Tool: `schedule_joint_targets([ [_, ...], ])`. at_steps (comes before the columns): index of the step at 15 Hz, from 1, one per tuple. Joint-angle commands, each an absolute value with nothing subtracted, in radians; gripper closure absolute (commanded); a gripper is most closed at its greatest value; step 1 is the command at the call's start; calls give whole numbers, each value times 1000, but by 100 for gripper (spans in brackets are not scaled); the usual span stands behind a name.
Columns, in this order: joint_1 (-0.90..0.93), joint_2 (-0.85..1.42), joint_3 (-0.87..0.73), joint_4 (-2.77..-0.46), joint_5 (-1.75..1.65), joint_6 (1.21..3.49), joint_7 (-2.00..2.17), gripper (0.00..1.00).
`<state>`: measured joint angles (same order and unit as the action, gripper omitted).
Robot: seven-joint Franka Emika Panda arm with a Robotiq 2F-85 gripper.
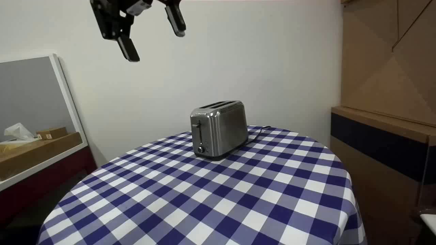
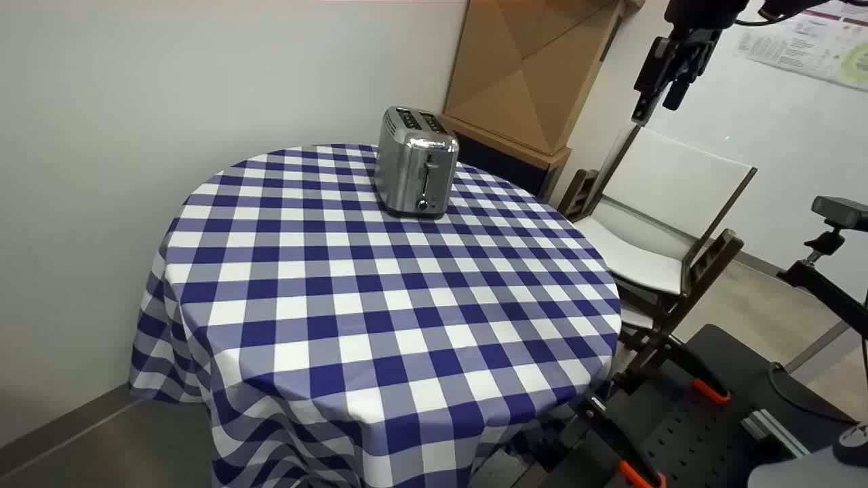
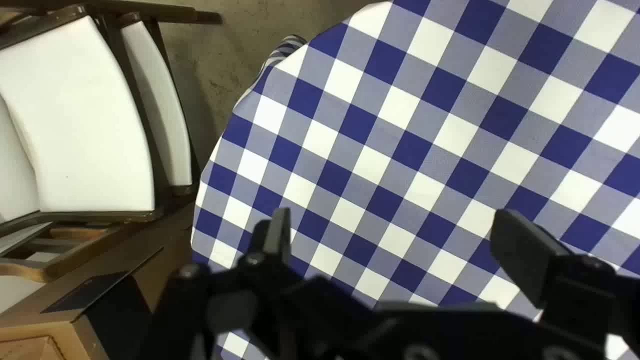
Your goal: Push down the slider of the toaster.
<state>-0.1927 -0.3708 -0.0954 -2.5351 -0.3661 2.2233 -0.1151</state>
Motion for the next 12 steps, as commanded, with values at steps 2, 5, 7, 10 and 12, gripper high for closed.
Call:
schedule_joint_targets([
  [2, -183, -371, -104, -2534, -369, 2220, -112, 0],
  [5, -183, -371, -104, -2534, -369, 2220, -112, 0],
  [7, -190, -370, -91, -2552, -390, 2242, -71, 0],
  [10, -197, -368, -60, -2619, -418, 2370, 69, 0],
  [12, -204, -333, -38, -2643, -452, 2481, 139, 0],
])
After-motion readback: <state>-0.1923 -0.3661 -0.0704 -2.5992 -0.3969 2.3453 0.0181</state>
